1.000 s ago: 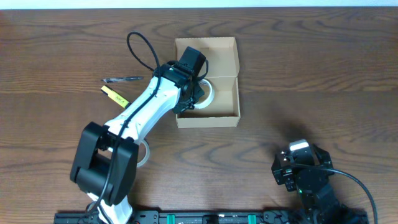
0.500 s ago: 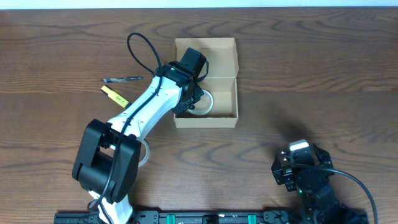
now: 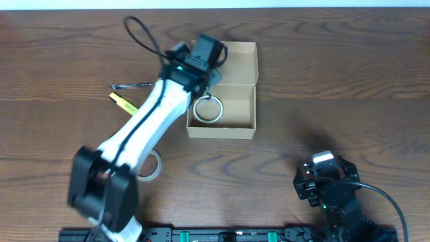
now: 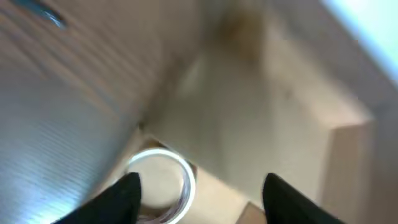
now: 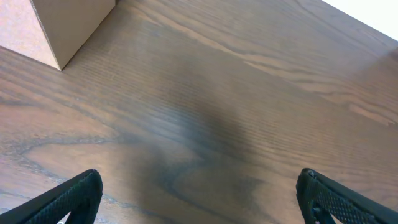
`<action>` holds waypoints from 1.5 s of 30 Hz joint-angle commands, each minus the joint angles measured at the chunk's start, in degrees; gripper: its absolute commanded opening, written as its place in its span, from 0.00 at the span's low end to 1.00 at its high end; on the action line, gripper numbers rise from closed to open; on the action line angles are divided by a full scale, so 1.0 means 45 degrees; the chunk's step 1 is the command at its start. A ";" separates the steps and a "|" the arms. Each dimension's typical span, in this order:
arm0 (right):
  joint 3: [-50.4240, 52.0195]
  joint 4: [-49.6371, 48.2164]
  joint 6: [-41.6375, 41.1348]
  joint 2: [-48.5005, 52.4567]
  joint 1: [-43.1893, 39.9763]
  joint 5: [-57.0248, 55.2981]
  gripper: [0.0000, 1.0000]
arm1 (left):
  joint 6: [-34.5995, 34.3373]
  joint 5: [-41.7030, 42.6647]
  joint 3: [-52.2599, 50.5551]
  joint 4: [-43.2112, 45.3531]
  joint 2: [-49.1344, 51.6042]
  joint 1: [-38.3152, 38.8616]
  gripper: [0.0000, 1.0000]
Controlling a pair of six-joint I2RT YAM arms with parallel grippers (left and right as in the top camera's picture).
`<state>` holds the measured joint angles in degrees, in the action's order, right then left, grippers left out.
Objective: Pack container
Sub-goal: 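Carry the tape roll into the box and open the left gripper, then move the left gripper back and grasp the clear tape roll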
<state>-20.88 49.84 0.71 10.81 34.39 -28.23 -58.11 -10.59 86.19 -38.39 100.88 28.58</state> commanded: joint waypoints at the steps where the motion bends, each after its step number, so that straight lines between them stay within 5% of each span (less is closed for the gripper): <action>1: 0.0039 -0.0024 0.0146 -0.0083 -0.0078 -0.0087 0.99 | 0.0238 -0.2501 0.0253 -0.0826 -0.1413 -0.0466 0.65; 10: 0.0039 -0.0024 0.0146 -0.0083 -0.0078 -0.0087 0.99 | -0.2560 -0.1681 -0.4925 -0.2987 -0.6018 -0.2905 0.60; 19: 0.0039 -0.0024 0.0146 -0.0083 -0.0078 -0.0087 0.99 | -0.8966 0.1137 -1.0525 -0.2778 -0.7980 -0.2919 0.57; 23: 0.0039 -0.0024 0.0141 -0.0083 -0.0078 -0.0087 0.99 | -0.8952 0.1394 -1.1579 -0.1787 -0.7975 -0.2919 0.74; 28: 0.0039 -0.0024 0.0141 -0.0083 -0.0078 -0.0087 0.99 | -0.8961 0.1749 -1.2789 -0.0282 -0.7956 -0.2919 0.75; 33: 0.0039 -0.0024 0.0141 -0.0083 -0.0078 -0.0087 0.99 | -0.8961 0.1943 -1.3386 0.0136 -0.7956 -0.2919 0.57; 45: 0.0039 -0.0024 0.0141 -0.0083 -0.0078 -0.0087 0.99 | -0.8961 0.2123 -1.4173 0.0617 -0.7956 -0.2919 0.33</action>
<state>-20.86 49.82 0.71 10.81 34.39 -28.05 -98.10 -1.58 24.10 -36.23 65.01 15.53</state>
